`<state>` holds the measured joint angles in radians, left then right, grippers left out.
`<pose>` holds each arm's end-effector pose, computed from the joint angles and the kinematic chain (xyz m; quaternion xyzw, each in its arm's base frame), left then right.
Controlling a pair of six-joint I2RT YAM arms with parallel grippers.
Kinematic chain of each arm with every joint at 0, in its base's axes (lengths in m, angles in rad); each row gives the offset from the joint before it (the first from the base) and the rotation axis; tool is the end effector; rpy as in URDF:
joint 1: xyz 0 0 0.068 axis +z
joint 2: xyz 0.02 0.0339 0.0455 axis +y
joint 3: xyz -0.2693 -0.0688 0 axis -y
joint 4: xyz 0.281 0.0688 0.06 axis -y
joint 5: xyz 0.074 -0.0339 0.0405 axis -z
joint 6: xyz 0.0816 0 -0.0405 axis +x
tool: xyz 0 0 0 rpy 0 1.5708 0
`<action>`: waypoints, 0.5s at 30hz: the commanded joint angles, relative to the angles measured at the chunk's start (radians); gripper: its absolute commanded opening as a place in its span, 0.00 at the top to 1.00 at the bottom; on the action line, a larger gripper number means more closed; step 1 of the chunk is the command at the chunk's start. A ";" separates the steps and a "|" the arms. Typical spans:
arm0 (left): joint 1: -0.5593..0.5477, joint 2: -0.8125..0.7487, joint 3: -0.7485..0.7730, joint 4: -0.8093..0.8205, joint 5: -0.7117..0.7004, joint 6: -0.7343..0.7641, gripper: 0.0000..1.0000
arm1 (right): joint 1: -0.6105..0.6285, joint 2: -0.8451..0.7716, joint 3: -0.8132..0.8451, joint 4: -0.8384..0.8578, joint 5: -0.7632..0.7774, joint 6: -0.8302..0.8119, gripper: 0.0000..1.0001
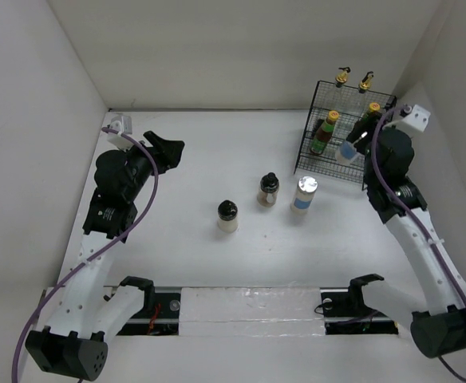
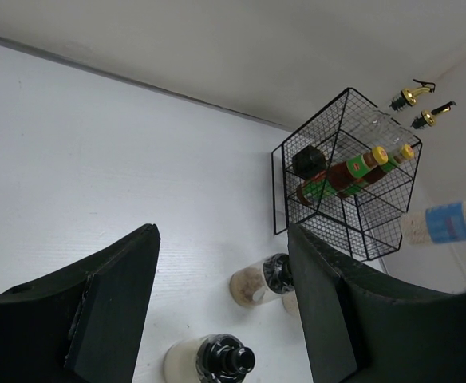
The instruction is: Organize the condiment bottles
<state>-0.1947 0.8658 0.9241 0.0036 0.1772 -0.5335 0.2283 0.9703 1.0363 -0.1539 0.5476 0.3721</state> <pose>0.2685 -0.0676 0.4044 -0.0515 0.6833 -0.3151 0.6566 0.2895 0.0237 0.4015 0.2331 0.6951 0.0018 0.6801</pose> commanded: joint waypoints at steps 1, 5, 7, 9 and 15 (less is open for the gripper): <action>-0.003 -0.033 -0.007 0.050 0.025 -0.005 0.39 | -0.041 0.123 0.137 0.214 -0.031 -0.045 0.45; -0.003 -0.042 -0.007 0.041 0.007 -0.005 0.39 | -0.095 0.287 0.283 0.215 -0.089 -0.070 0.45; -0.003 -0.051 -0.007 0.041 0.007 -0.005 0.39 | -0.113 0.342 0.324 0.224 -0.089 -0.081 0.45; -0.003 -0.051 -0.007 0.041 0.007 -0.005 0.39 | -0.127 0.373 0.335 0.244 -0.089 -0.081 0.45; -0.003 -0.051 -0.007 0.041 0.007 -0.005 0.39 | -0.176 0.461 0.413 0.264 -0.144 -0.081 0.45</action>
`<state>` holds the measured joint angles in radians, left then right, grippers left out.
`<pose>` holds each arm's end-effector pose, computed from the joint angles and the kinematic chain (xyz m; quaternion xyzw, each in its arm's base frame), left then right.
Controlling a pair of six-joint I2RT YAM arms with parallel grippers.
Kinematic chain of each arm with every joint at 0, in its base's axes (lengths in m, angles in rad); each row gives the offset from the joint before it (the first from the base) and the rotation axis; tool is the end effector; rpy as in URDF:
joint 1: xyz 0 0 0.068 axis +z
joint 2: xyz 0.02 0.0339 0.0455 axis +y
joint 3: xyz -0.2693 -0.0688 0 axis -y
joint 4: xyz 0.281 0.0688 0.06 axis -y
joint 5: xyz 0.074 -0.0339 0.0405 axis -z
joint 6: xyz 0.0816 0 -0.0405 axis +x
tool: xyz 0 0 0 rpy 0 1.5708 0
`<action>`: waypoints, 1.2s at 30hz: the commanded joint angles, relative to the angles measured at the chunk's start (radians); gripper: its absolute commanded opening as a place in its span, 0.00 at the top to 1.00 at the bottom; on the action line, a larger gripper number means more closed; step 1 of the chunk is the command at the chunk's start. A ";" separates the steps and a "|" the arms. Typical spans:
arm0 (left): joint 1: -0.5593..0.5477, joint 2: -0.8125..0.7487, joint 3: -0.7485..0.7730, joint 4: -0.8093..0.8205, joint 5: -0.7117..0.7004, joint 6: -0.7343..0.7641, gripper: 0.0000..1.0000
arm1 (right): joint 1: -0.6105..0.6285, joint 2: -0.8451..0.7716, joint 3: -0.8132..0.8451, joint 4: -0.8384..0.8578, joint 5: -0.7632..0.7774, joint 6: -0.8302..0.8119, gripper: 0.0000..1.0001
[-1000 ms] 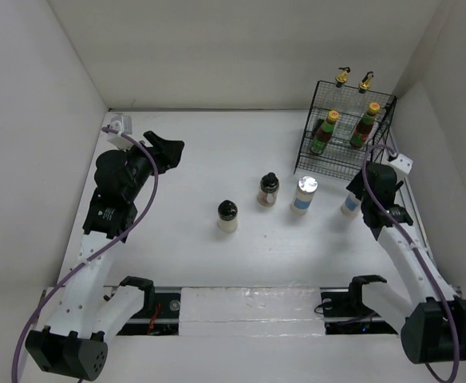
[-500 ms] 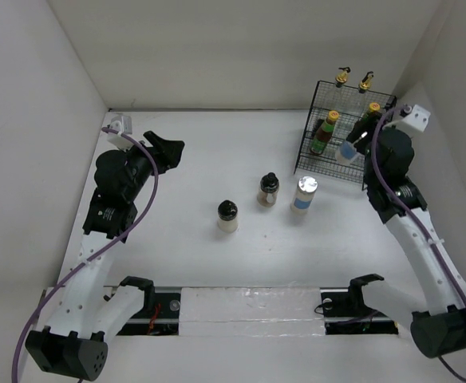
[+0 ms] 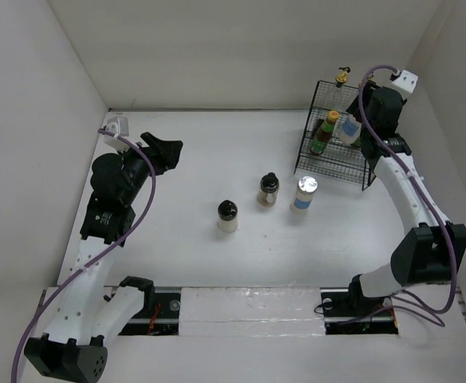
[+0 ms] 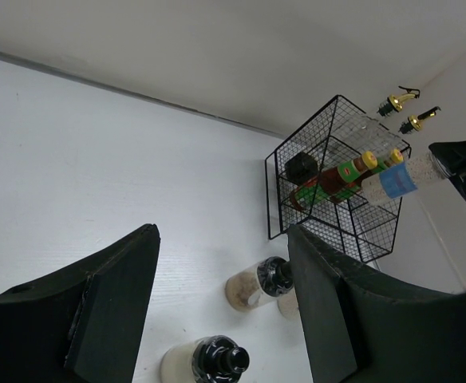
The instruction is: Organize the condiment bottles
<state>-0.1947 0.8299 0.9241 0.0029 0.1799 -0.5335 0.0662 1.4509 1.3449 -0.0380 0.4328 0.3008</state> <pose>0.2581 -0.0658 0.4133 -0.0473 0.6709 -0.3191 0.6677 0.4214 -0.0064 0.3896 0.2260 0.7170 -0.0430 0.6580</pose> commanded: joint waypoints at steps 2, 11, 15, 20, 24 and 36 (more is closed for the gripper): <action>-0.003 -0.015 -0.007 0.042 0.004 -0.005 0.39 | -0.025 0.003 0.105 0.164 -0.029 -0.009 0.46; -0.003 -0.005 -0.007 0.042 0.004 -0.005 0.39 | -0.043 0.064 0.036 0.260 -0.040 -0.032 0.46; -0.003 -0.005 -0.007 0.042 0.004 -0.005 0.39 | -0.034 0.091 0.003 0.271 -0.020 -0.042 0.46; -0.003 -0.005 -0.007 0.042 0.004 -0.005 0.39 | -0.025 0.140 -0.056 0.280 -0.029 -0.020 0.46; -0.003 -0.005 -0.007 0.042 0.004 -0.005 0.39 | -0.016 0.170 -0.079 0.280 -0.029 0.000 0.45; -0.003 -0.005 -0.007 0.042 -0.007 -0.005 0.39 | -0.006 0.198 -0.070 0.191 -0.052 0.031 0.18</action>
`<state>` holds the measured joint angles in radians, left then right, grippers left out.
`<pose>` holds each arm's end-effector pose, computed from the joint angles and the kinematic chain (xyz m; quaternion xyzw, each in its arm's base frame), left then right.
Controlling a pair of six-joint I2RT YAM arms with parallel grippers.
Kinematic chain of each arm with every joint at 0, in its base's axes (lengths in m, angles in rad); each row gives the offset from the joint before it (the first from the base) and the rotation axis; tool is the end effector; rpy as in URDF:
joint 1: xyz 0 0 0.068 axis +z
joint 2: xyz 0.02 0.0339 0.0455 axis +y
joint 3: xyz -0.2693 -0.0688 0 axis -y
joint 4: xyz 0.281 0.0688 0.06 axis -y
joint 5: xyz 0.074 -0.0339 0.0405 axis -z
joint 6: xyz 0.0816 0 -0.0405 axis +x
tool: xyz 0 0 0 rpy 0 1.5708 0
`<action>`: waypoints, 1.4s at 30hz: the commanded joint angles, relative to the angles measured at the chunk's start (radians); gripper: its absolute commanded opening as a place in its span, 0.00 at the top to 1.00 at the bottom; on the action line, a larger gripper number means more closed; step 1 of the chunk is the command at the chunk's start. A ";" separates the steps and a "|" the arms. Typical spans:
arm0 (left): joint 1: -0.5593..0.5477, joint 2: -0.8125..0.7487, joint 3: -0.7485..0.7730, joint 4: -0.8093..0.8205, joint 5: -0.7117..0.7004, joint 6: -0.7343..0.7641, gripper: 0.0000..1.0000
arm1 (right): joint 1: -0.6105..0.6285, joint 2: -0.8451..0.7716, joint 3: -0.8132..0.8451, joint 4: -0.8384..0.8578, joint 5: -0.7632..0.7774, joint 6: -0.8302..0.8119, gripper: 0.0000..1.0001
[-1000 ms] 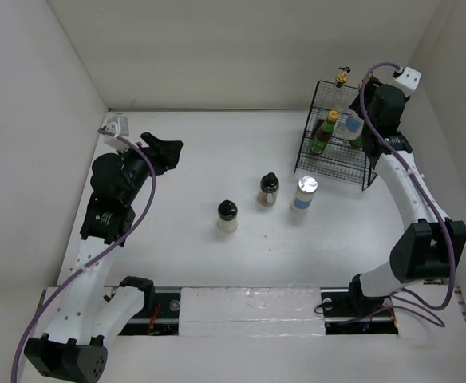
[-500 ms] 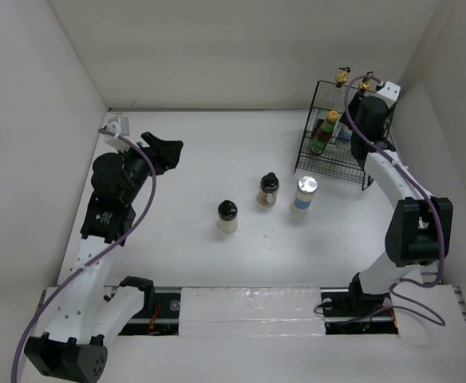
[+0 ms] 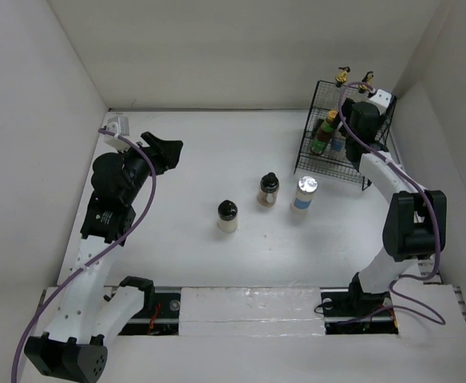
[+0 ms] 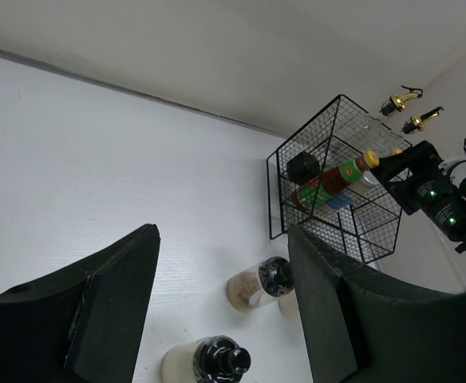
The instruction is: Organize the condiment bottles
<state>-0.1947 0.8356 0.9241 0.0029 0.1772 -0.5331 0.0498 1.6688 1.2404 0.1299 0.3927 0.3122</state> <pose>0.2598 -0.0659 0.4119 -0.0486 0.6728 -0.3176 0.6664 0.4706 -0.0078 0.2754 0.2181 0.7670 -0.0495 0.6014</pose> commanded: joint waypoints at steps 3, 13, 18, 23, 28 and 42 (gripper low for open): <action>-0.003 -0.010 -0.007 0.042 -0.004 0.004 0.39 | 0.010 -0.064 0.054 -0.009 0.008 0.019 0.10; -0.003 -0.023 -0.007 0.042 0.005 0.004 0.39 | 0.120 -0.424 -0.163 -0.018 0.032 0.031 0.65; -0.003 -0.013 -0.007 0.042 0.002 0.004 0.39 | 0.277 -0.563 -0.355 -0.070 -0.032 0.087 0.36; -0.003 -0.012 -0.007 0.032 -0.008 0.004 0.39 | 0.372 -0.638 -0.413 -0.314 -0.045 0.067 0.00; -0.003 -0.012 -0.007 0.042 0.004 0.004 0.39 | 0.406 -0.623 -0.457 -0.339 -0.054 0.067 0.00; -0.003 -0.024 -0.007 0.042 0.004 0.004 0.39 | 0.447 -0.454 -0.372 -0.292 0.073 0.070 0.48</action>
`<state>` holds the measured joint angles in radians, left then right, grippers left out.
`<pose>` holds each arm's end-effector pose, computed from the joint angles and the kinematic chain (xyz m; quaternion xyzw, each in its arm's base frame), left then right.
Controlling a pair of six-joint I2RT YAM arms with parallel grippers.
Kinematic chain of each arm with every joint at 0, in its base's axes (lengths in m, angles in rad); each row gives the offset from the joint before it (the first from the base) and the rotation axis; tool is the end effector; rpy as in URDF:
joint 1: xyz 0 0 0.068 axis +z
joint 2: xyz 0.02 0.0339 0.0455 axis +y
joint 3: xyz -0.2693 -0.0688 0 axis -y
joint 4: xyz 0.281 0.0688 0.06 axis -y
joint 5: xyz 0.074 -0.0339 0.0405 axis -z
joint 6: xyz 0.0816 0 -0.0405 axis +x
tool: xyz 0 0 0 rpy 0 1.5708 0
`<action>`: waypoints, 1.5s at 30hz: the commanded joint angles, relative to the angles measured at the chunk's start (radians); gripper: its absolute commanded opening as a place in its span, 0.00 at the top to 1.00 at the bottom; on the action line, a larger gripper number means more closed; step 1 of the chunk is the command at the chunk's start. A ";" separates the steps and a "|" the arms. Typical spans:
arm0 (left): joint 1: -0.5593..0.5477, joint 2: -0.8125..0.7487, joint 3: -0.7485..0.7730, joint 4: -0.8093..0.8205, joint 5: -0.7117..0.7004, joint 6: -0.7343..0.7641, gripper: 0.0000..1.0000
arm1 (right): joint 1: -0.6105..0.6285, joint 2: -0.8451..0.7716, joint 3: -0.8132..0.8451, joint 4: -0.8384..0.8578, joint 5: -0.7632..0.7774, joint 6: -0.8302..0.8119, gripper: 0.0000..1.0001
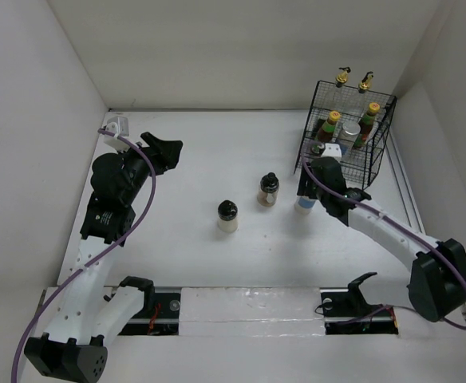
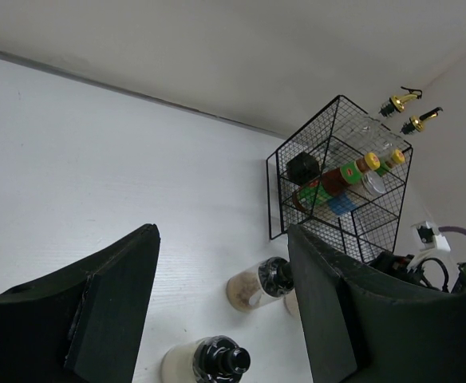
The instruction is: Organize the condiment bottles
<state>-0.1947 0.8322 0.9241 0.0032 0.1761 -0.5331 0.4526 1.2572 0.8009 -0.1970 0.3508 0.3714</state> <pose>0.2588 -0.0656 0.4128 -0.0487 0.6715 -0.3176 0.6677 0.3137 0.1214 0.2082 0.0414 0.8853 0.0312 0.4622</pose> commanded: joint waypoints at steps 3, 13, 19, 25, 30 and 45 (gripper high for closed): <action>-0.003 -0.012 -0.007 0.041 0.016 0.004 0.39 | 0.072 -0.136 0.106 0.012 0.285 0.001 0.52; -0.003 -0.021 -0.007 0.041 0.005 0.004 0.39 | -0.248 -0.237 0.273 0.215 0.240 -0.054 0.55; -0.003 -0.031 -0.016 0.041 0.014 0.004 0.39 | -0.454 -0.029 0.458 0.272 0.116 -0.054 0.55; -0.003 -0.031 -0.016 0.041 0.016 0.004 0.39 | -0.554 0.136 0.598 0.220 -0.025 -0.063 0.57; -0.003 -0.031 -0.016 0.041 0.016 0.004 0.39 | -0.575 0.189 0.607 0.220 -0.035 -0.063 0.57; -0.003 -0.001 -0.007 0.041 0.016 0.004 0.39 | -0.608 0.130 0.480 0.214 -0.093 -0.054 0.57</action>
<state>-0.1947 0.8288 0.9104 0.0032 0.1822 -0.5327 -0.1493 1.4448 1.2949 -0.0456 0.2852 0.3099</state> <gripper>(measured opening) 0.610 0.660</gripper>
